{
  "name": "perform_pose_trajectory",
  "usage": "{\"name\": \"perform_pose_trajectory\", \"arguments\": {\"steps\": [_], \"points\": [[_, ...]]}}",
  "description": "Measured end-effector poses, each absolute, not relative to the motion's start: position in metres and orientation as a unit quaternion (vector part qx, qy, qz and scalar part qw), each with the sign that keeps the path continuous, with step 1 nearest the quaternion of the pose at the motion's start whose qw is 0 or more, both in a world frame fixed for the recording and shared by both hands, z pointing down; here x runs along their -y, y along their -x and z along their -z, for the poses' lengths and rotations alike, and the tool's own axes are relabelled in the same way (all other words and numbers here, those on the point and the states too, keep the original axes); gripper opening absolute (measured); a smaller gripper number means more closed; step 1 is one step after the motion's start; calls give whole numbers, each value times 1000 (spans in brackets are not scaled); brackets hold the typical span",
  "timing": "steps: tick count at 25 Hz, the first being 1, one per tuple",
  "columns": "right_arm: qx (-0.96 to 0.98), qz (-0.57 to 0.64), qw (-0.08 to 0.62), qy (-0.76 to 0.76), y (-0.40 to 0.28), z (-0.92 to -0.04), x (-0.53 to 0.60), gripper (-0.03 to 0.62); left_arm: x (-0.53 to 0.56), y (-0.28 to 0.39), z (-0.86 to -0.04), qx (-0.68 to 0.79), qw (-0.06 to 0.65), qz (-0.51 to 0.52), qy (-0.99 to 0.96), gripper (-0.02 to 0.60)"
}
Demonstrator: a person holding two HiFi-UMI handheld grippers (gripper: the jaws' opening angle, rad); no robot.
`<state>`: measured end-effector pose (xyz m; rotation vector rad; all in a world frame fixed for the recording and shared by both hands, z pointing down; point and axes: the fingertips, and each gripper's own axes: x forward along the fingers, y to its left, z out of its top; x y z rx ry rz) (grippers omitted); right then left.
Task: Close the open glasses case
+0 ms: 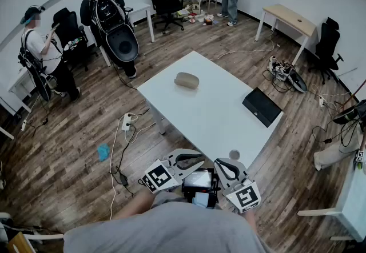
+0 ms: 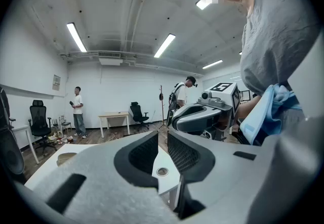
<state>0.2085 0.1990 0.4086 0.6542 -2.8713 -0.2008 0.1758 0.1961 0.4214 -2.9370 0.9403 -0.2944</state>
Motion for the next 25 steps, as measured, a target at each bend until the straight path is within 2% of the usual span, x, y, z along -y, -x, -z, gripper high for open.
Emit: {"name": "perform_pose_trajectory", "arguments": {"steps": [25], "points": [[966,64,100,-229,-203,-410,-197,37,-197,-174,-425,-295,15,100,950,67]]}}
